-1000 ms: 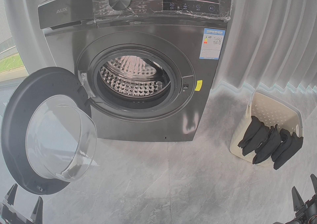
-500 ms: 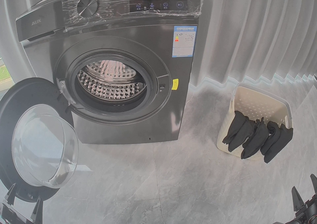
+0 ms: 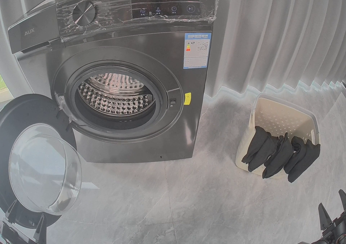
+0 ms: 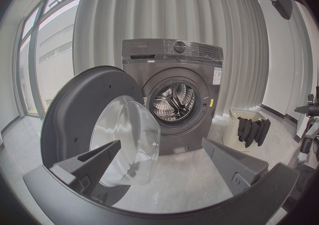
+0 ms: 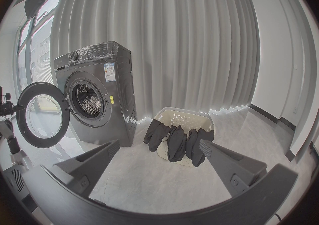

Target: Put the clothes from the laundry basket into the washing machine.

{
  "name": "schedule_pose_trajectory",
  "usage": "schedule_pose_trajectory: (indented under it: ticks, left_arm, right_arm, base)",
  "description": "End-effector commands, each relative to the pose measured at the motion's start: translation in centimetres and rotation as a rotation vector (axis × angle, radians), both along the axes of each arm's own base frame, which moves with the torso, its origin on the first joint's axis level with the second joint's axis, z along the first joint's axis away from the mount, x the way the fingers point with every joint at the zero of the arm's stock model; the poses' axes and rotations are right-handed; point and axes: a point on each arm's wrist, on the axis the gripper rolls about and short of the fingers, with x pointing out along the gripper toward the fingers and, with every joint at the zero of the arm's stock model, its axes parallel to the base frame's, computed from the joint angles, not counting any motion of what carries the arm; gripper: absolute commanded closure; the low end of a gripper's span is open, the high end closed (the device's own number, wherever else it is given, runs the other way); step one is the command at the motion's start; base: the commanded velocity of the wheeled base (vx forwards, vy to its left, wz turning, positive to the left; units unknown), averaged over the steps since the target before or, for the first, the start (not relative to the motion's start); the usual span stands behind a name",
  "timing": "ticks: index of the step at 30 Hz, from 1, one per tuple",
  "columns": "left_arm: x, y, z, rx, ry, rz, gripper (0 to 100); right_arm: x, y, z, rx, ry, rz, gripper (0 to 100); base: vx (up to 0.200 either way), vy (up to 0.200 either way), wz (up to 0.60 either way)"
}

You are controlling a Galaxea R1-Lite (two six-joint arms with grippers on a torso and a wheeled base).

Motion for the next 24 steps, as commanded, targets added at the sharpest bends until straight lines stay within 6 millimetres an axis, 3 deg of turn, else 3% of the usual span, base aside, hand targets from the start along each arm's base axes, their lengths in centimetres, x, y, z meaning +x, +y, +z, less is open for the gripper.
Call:
schedule_pose_trajectory:
  ticks: [1, 5, 11, 22, 24]
  left_arm:
    - [0.02, 0.0, -0.48, 0.0, 0.003, 0.0, 0]
    - [0.03, 0.0, -0.48, 0.0, 0.005, -0.002, 0]
    - [0.03, 0.0, -0.48, 0.0, 0.005, -0.002, 0]
    - [0.02, 0.0, -0.48, 0.0, 0.003, 0.0, 0]
    - [0.02, 0.0, -0.48, 0.0, 0.003, 0.0, 0]
  right_arm:
    - [0.02, 0.0, -0.07, 0.0, 0.003, 0.001, 0]
    - [0.02, 0.0, -0.07, 0.0, 0.003, 0.001, 0]
    - [0.02, 0.0, -0.07, 0.0, 0.003, 0.001, 0]
    - [0.02, 0.0, -0.07, 0.001, 0.003, 0.001, 0]
    - [0.02, 0.0, -0.07, 0.001, 0.003, 0.001, 0]
  base:
    - [0.0, 0.0, 0.0]
    - [0.0, 0.0, 0.0]
    - [0.0, 0.0, -0.6]
    - [0.0, 0.0, 0.0]
    - [0.2, 0.0, 0.0]
